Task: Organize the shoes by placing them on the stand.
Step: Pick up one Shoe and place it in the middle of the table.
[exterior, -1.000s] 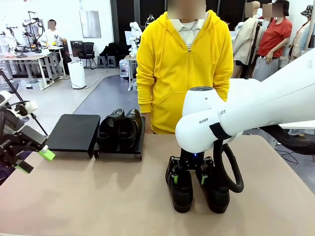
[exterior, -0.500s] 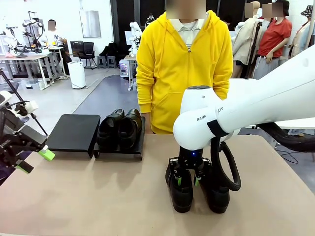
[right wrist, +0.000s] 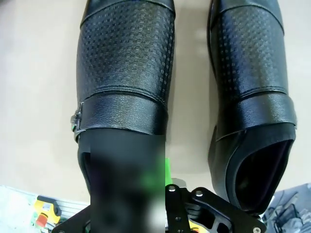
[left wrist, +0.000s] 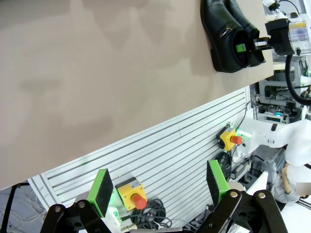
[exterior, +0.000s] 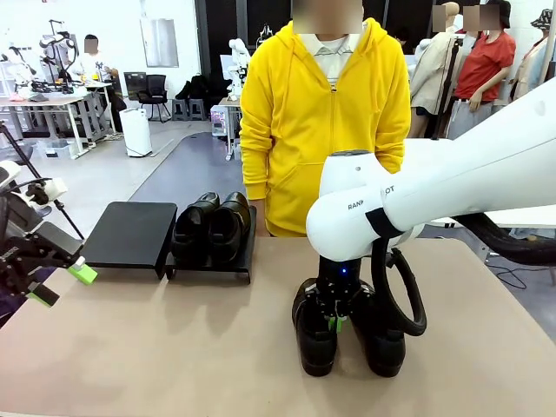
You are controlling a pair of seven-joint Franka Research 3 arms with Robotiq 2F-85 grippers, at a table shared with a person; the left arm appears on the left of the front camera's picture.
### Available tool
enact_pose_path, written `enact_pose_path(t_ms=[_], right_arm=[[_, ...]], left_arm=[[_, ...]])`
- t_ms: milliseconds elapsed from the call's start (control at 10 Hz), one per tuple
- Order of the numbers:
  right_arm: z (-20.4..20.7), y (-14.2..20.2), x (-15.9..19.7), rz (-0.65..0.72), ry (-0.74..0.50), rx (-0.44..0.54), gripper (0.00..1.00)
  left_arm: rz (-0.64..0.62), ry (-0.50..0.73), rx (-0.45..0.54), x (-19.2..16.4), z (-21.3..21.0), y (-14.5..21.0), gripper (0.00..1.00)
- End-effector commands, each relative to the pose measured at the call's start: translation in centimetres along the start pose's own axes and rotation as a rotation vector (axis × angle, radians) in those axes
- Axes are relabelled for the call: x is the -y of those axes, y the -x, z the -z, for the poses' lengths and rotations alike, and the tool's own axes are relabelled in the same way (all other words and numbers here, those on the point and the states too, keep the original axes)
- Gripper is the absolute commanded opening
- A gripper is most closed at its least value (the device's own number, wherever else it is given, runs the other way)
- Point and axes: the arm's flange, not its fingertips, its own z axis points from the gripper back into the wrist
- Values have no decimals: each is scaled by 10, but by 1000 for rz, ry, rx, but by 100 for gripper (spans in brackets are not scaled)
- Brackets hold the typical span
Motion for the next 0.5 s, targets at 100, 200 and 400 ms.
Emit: enact_pose_path(t_ms=[100,200,400], right_arm=[[-18,6,1,19,3,6,0],[-28,18,3,-1,-24,19,0],[-38,60,-2,-14,-66,-16,0]], left_arm=[[-2,14,1,-1,-2,0,100],[-2,14,1,-1,-2,0,100],[-2,14,1,-1,-2,0,100]])
